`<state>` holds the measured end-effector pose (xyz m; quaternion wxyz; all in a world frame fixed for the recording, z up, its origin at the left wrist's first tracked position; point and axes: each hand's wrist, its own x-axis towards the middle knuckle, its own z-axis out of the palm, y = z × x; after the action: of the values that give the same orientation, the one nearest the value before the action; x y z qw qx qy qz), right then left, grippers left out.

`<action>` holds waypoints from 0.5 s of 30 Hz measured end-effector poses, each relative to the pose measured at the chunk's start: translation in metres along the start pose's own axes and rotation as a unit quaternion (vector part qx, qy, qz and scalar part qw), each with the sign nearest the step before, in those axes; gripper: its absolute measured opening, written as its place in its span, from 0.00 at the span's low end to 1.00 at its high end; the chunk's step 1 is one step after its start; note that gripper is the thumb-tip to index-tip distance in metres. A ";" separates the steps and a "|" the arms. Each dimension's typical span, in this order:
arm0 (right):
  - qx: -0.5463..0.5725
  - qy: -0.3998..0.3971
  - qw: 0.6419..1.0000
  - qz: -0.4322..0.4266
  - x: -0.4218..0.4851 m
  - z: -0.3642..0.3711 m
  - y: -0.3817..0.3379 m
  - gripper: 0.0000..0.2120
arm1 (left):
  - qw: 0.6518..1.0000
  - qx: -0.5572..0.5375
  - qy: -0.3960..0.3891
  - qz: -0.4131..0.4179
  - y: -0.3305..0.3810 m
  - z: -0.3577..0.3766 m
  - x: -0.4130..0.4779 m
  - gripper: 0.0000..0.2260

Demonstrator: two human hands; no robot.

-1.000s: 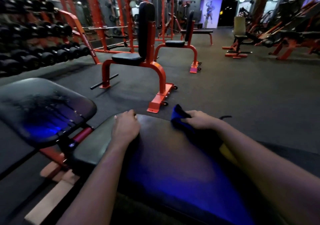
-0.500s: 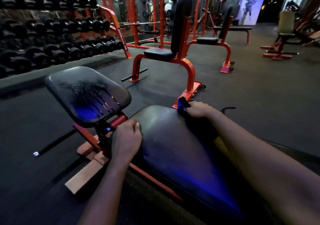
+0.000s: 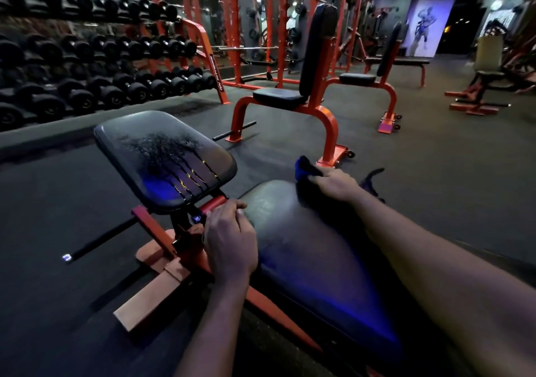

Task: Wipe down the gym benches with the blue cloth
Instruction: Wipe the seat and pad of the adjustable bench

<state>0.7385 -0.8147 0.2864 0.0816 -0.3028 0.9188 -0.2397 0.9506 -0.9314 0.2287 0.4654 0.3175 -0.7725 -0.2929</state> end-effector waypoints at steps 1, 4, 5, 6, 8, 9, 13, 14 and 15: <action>0.024 -0.013 1.000 0.010 0.002 -0.003 0.001 0.18 | 1.000 -0.002 0.003 -0.003 0.000 0.000 0.000 0.09; -0.029 -0.053 0.996 0.070 0.015 -0.003 -0.008 0.23 | 1.000 -0.006 0.006 -0.009 0.001 0.000 -0.001 0.09; -0.055 -0.053 0.994 0.076 0.020 0.002 -0.015 0.25 | 1.000 0.000 0.005 -0.011 0.000 0.000 -0.001 0.08; -0.068 -0.048 0.995 0.063 0.023 0.006 -0.022 0.24 | 1.000 0.003 0.005 -0.011 0.000 0.000 -0.002 0.08; -0.042 -0.040 0.998 0.002 0.027 0.012 -0.026 0.19 | 1.000 0.008 0.008 -0.010 0.001 0.001 -0.003 0.08; -0.007 -0.040 0.999 -0.016 0.029 0.011 -0.024 0.18 | 1.000 0.008 0.010 -0.009 0.002 0.000 -0.003 0.08; -0.010 -0.083 0.996 0.011 0.039 0.005 -0.019 0.18 | 1.000 -0.005 0.015 -0.002 0.003 -0.002 -0.005 0.09; -0.038 -0.083 0.996 0.022 0.043 0.008 -0.025 0.19 | 1.000 -0.008 0.013 -0.002 0.003 -0.002 -0.005 0.09; -0.068 -0.081 0.994 0.023 0.048 0.013 -0.034 0.21 | 1.000 -0.008 0.014 -0.002 0.002 -0.002 -0.004 0.09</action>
<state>0.7216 -0.8722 0.2921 0.1407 -0.3045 0.9301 -0.1498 0.9533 -0.9278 0.2289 0.4785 0.3192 -0.7629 -0.2953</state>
